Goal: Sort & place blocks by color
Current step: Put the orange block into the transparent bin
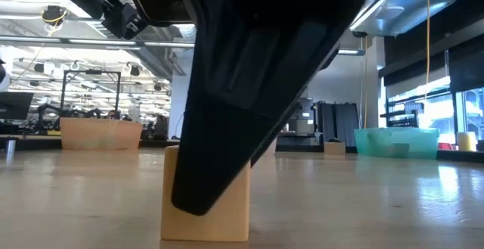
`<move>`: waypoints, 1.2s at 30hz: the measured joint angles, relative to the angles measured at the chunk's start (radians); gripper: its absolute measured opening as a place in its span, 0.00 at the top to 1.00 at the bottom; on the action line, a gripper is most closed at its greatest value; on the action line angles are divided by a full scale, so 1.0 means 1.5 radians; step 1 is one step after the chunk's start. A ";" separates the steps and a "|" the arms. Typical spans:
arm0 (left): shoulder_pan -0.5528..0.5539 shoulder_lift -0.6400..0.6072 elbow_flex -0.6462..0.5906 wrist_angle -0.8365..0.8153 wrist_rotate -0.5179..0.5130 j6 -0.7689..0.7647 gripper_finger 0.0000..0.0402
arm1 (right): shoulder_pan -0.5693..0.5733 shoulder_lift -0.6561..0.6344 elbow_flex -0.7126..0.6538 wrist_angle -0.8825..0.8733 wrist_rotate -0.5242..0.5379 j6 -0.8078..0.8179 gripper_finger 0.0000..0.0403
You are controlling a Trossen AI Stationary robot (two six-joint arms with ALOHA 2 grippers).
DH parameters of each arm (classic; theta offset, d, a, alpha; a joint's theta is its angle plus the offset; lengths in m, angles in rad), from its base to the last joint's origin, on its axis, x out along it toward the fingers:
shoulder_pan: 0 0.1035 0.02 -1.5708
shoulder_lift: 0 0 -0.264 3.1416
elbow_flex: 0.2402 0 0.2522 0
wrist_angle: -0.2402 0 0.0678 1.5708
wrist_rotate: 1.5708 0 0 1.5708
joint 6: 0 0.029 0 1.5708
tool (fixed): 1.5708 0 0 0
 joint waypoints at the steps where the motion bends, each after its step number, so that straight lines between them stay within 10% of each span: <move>1: 0.000 0.000 0.000 0.000 0.000 0.000 0.55 | 0.000 0.000 0.000 0.000 0.000 0.000 0.41; 15: 0.000 0.000 0.000 -0.002 0.004 0.000 0.55 | 0.001 0.003 0.000 0.005 0.014 -0.020 0.43; 22: 0.000 0.000 0.000 -0.002 0.005 0.000 0.55 | 0.000 0.003 0.001 0.008 0.022 -0.012 0.69; 36: 0.000 0.000 0.000 -0.002 0.005 0.001 0.55 | -0.083 -0.025 -0.001 -0.059 0.007 -0.027 0.68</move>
